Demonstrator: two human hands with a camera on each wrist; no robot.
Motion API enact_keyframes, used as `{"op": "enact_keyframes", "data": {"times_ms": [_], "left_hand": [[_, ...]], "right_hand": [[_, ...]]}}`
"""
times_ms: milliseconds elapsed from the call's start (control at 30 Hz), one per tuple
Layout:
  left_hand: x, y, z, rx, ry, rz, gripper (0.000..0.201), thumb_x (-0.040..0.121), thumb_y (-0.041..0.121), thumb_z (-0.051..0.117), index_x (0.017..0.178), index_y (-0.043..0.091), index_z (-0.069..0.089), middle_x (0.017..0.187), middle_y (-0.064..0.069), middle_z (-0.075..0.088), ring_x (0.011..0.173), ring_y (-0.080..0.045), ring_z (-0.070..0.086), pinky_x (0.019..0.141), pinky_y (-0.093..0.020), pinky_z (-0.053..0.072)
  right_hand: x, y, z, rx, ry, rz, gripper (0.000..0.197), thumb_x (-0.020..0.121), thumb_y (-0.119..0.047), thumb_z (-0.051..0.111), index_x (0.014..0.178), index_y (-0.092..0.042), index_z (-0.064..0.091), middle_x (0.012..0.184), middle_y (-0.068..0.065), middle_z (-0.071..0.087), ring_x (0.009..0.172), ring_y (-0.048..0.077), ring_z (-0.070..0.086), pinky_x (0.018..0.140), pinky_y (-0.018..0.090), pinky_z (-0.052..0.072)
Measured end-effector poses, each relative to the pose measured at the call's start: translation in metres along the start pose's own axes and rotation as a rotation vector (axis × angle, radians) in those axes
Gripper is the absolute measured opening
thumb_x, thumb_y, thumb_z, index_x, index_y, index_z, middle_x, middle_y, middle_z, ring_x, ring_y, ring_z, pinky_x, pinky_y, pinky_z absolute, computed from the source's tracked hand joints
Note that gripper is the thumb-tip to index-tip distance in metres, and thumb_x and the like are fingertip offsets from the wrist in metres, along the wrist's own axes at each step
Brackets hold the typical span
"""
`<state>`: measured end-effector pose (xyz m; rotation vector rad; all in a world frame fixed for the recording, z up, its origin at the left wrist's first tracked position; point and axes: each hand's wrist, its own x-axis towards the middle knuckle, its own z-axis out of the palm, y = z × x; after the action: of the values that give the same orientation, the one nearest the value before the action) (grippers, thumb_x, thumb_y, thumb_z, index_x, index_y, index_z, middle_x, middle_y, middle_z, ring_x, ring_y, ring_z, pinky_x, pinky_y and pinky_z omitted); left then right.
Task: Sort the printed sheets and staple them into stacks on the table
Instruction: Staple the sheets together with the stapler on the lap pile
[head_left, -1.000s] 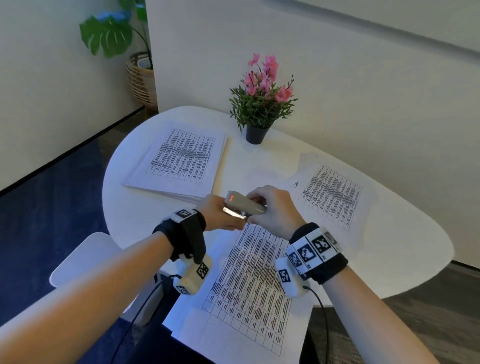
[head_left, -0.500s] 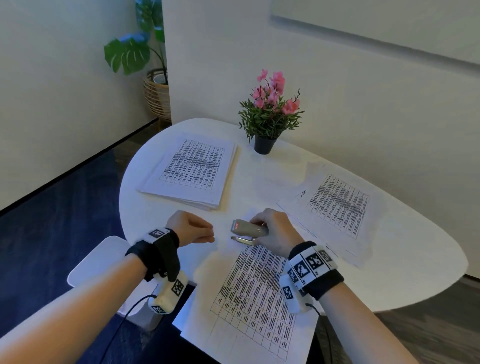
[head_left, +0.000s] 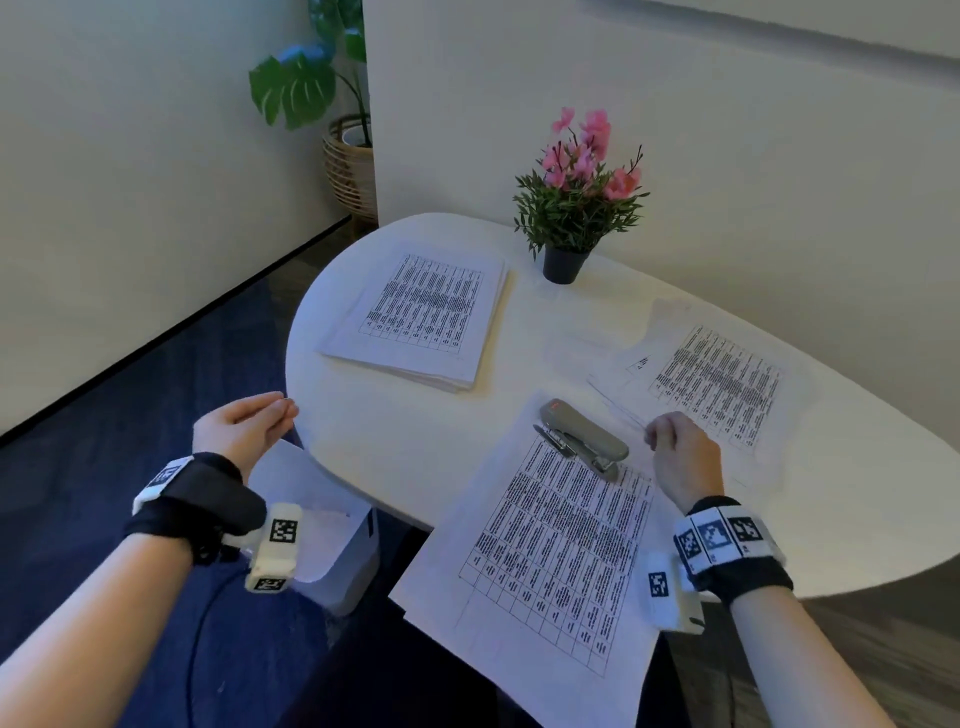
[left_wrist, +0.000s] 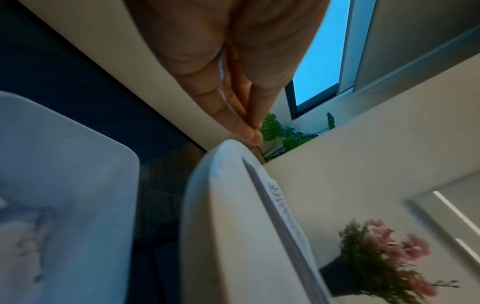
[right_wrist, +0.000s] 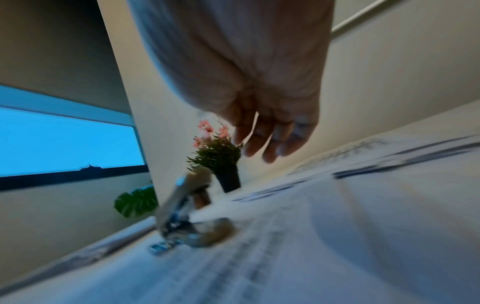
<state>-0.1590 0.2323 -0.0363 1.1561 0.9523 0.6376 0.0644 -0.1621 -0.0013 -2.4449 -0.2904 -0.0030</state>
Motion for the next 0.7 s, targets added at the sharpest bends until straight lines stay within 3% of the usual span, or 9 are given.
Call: {"op": "enact_keyframes", "data": {"times_ms": [67,167,233,333,400,467,533,700], "left_hand": [[0.005,-0.011,-0.015,0.083,0.079,-0.014,0.013,0.090,0.004,0.061,0.102,0.004,0.065,0.099,-0.015,0.068,0.092,-0.017,0.068,0.081,-0.021,0.055],[0.010,-0.029,-0.032,0.349,0.106,-0.054,0.016,0.090,0.013,0.061,0.103,0.013,0.070,0.105,-0.010,0.068,0.094,-0.018,0.064,0.090,-0.033,0.051],[0.007,-0.035,-0.038,0.508,0.118,-0.051,0.017,0.088,0.020,0.063,0.102,0.023,0.072,0.105,-0.001,0.068,0.091,-0.016,0.060,0.091,-0.031,0.049],[-0.002,-0.035,-0.037,0.590,0.144,-0.039,0.020,0.089,0.023,0.063,0.106,0.023,0.071,0.102,0.004,0.064,0.094,-0.014,0.057,0.089,-0.025,0.043],[-0.006,-0.034,-0.036,0.595,0.123,-0.040,0.019,0.087,0.024,0.064,0.105,0.024,0.072,0.103,0.004,0.066,0.100,-0.017,0.061,0.095,-0.027,0.044],[-0.009,-0.034,-0.033,0.600,0.062,-0.033,0.014,0.086,0.022,0.063,0.097,0.025,0.072,0.100,0.000,0.070,0.100,-0.020,0.065,0.097,-0.037,0.049],[-0.021,-0.035,-0.023,0.651,-0.045,0.004,0.012,0.087,0.018,0.062,0.091,0.023,0.071,0.092,-0.001,0.071,0.095,-0.020,0.067,0.093,-0.039,0.051],[-0.068,-0.036,0.021,0.765,-0.416,0.047,0.007,0.091,0.012,0.061,0.084,0.012,0.062,0.084,-0.010,0.067,0.077,-0.018,0.065,0.076,-0.033,0.049]], "right_hand": [[-0.006,0.019,-0.007,-0.054,0.030,0.075,0.037,0.103,-0.021,0.032,0.085,-0.002,0.059,0.087,0.013,0.060,0.083,0.030,0.055,0.070,0.028,0.033],[-0.015,0.044,-0.010,-0.229,-0.065,0.153,0.047,0.102,-0.034,0.030,0.093,0.002,0.060,0.095,0.022,0.059,0.090,0.035,0.055,0.078,0.037,0.042],[-0.020,0.056,-0.008,-0.289,-0.135,0.193,0.044,0.100,-0.035,0.033,0.098,0.001,0.059,0.103,0.025,0.056,0.098,0.039,0.054,0.084,0.040,0.045],[-0.024,0.064,-0.004,-0.307,-0.173,0.171,0.033,0.096,-0.031,0.038,0.083,-0.006,0.055,0.105,0.025,0.056,0.095,0.039,0.056,0.083,0.041,0.049],[-0.025,0.062,-0.004,-0.305,-0.196,0.171,0.027,0.093,-0.030,0.043,0.082,-0.008,0.054,0.108,0.022,0.055,0.096,0.038,0.056,0.084,0.040,0.049],[-0.026,0.060,-0.004,-0.313,-0.228,0.200,0.029,0.091,-0.031,0.049,0.099,-0.005,0.060,0.118,0.019,0.050,0.106,0.037,0.053,0.094,0.042,0.047],[-0.028,0.058,-0.004,-0.354,-0.241,0.207,0.039,0.090,-0.033,0.052,0.117,-0.005,0.058,0.127,0.017,0.044,0.115,0.035,0.049,0.100,0.043,0.044],[-0.034,0.050,-0.004,-0.441,-0.281,0.133,0.042,0.094,-0.032,0.047,0.128,-0.008,0.052,0.135,0.017,0.043,0.122,0.036,0.044,0.102,0.040,0.039]]}}
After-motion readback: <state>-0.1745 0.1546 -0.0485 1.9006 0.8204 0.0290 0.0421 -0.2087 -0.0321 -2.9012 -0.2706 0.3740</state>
